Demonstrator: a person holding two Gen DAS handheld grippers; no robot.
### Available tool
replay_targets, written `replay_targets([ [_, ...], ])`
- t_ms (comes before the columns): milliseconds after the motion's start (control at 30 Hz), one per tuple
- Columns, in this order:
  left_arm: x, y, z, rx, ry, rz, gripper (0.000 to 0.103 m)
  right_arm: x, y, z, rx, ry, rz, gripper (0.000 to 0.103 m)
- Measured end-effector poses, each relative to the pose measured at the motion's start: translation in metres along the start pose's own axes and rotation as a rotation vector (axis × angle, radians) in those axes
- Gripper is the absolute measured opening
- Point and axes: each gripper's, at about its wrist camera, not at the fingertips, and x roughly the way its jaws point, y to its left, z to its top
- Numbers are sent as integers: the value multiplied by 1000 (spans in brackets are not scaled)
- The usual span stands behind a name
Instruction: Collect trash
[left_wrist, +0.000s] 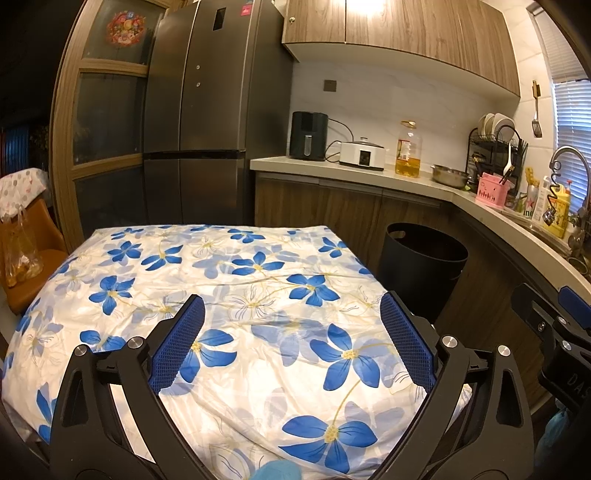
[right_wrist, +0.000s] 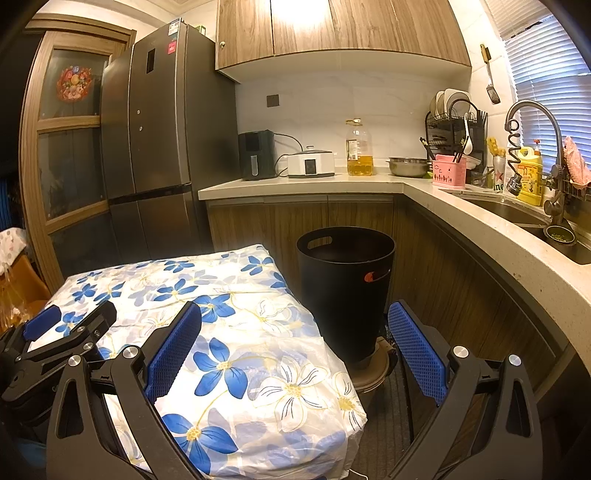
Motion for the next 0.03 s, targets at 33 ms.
replay_targets([
  [33, 0, 0, 0, -3, 1, -2, 94, 0, 0, 0, 2, 0, -1, 97],
])
